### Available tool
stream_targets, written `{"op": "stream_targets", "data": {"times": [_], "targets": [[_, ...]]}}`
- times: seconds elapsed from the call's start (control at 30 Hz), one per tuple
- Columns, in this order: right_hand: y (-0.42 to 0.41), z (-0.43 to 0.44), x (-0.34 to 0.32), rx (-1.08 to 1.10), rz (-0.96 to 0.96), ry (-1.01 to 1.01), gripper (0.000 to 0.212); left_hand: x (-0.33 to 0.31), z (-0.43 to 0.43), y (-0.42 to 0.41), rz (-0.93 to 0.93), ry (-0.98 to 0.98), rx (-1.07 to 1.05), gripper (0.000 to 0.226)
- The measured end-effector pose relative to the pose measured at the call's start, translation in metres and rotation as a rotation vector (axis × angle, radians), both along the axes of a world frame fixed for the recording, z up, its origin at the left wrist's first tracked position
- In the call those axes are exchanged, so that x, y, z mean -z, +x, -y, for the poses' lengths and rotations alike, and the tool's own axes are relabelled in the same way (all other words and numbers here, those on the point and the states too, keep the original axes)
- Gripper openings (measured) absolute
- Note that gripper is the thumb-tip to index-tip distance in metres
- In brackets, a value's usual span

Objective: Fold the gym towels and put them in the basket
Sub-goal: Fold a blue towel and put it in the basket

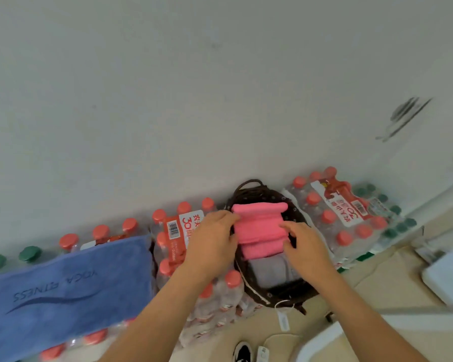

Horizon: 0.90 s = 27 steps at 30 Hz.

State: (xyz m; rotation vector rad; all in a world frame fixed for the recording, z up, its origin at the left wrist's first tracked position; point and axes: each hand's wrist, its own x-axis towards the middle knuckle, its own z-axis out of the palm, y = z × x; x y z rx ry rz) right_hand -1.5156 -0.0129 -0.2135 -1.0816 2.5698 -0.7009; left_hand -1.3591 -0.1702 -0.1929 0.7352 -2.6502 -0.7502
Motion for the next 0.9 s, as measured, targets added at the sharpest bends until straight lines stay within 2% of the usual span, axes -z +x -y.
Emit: {"op": "stream_targets", "data": {"times": [0.07,0.2,0.3,0.37,0.4,0.43,0.5,0.57,0.63,0.7,0.77,0.8,0.87,0.9], "targets": [[-0.028,0.001,0.006,-0.047,-0.087,0.064,0.05,0.012,0.006,-0.043,0.095,-0.042,0.01,0.051],[-0.069,0.018,0.017,-0.16,-0.136,0.118,0.063,0.042,0.017,-0.101,0.354,-0.201,0.004,0.059],[-0.088,0.039,0.027,-0.252,-0.099,0.127,0.074,0.056,0.024,-0.117,0.516,-0.27,-0.049,0.046],[-0.099,0.053,0.032,-0.306,0.015,0.112,0.08,0.057,0.029,-0.119,0.434,-0.222,-0.068,0.033],[-0.105,0.058,0.031,-0.314,0.116,0.077,0.078,0.052,0.032,-0.117,0.345,-0.116,-0.064,0.031],[-0.109,0.062,0.025,-0.299,0.243,0.014,0.071,0.042,0.035,-0.112,0.262,0.026,-0.062,0.03],[-0.119,0.064,0.007,-0.243,0.509,-0.104,0.044,0.015,0.04,-0.101,0.086,0.279,-0.106,0.017],[-0.124,0.063,-0.015,-0.207,0.754,-0.136,0.021,-0.011,0.042,-0.087,-0.122,0.555,-0.232,0.011],[-0.125,0.066,-0.032,-0.205,0.983,-0.124,0.017,-0.026,0.044,-0.074,-0.246,0.893,-0.291,0.019],[-0.117,0.076,-0.048,-0.159,1.173,-0.138,0.02,-0.032,0.047,-0.061,-0.169,1.075,-0.261,0.035],[-0.102,0.088,-0.065,-0.138,1.217,-0.144,0.019,-0.039,0.051,-0.048,-0.113,1.058,-0.245,0.046],[-0.092,0.094,-0.072,-0.151,1.205,-0.174,0.019,-0.044,0.054,-0.041,-0.134,0.981,-0.273,0.042],[-0.072,0.104,-0.084,-0.224,1.083,-0.295,0.02,-0.058,0.062,-0.025,-0.254,0.708,-0.336,0.029],[-0.06,0.107,-0.088,-0.281,0.923,-0.361,0.02,-0.065,0.064,-0.014,-0.33,0.554,-0.324,0.031]]}}
